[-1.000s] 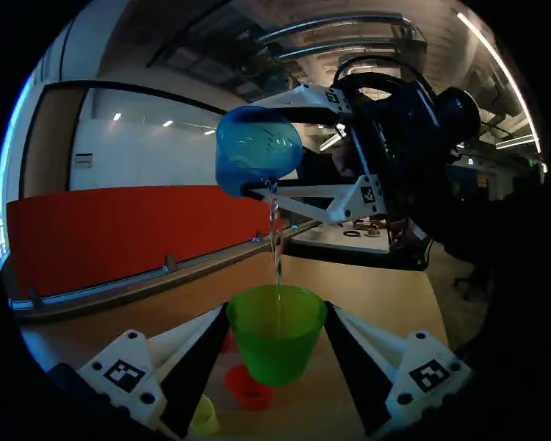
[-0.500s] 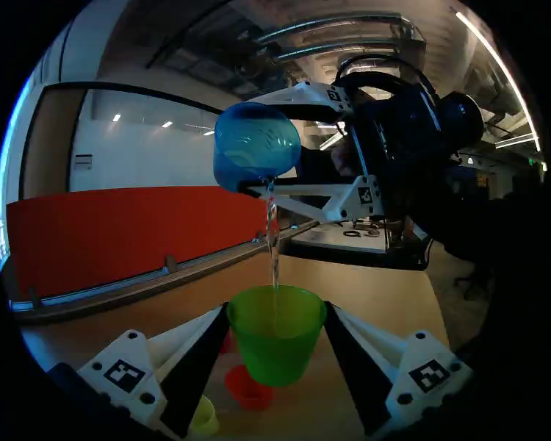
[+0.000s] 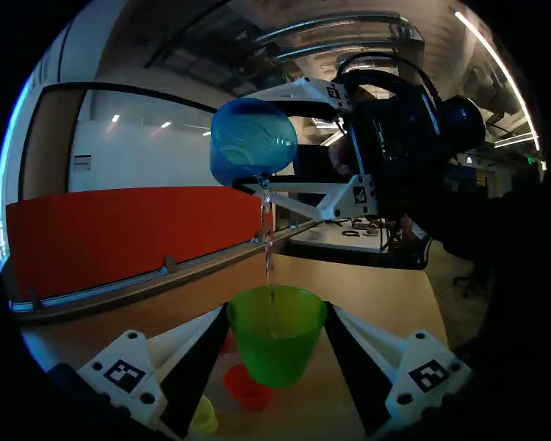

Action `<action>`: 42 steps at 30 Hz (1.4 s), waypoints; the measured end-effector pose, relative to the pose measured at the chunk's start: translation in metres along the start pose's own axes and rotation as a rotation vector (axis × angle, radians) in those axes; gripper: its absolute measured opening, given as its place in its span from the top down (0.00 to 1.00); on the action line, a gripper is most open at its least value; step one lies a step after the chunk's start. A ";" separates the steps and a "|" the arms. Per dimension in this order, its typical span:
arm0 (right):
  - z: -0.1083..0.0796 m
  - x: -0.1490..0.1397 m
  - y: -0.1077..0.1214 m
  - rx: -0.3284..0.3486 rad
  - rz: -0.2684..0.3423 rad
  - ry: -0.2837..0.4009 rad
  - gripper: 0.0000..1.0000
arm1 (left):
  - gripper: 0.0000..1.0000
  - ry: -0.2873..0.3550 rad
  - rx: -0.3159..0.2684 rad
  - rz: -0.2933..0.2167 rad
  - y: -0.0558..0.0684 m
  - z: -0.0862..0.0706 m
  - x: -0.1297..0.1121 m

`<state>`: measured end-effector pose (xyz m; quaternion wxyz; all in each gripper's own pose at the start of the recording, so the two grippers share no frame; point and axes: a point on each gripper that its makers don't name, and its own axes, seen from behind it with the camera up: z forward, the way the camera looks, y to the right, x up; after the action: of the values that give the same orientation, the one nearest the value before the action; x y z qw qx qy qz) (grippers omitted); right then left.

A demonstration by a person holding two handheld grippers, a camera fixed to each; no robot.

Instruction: Pour water

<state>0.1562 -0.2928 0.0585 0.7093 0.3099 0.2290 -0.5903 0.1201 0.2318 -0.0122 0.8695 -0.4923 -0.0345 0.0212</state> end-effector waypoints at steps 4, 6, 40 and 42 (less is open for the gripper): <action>0.000 0.000 0.000 -0.003 -0.019 -0.002 0.09 | 0.11 0.001 0.002 0.001 -0.001 -0.001 0.000; 0.000 0.000 0.001 -0.004 -0.029 -0.004 0.10 | 0.11 0.001 0.003 0.000 -0.001 -0.001 0.000; 0.000 0.002 0.013 -0.024 -0.166 -0.016 0.10 | 0.11 0.010 0.009 -0.004 -0.002 -0.002 0.004; 0.001 0.003 0.015 -0.026 -0.175 -0.016 0.10 | 0.11 0.010 0.010 -0.004 -0.003 -0.002 0.003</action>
<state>0.1711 -0.2934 0.0597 0.6607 0.2745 0.2572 -0.6496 0.1237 0.2288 -0.0109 0.8721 -0.4880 -0.0311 0.0171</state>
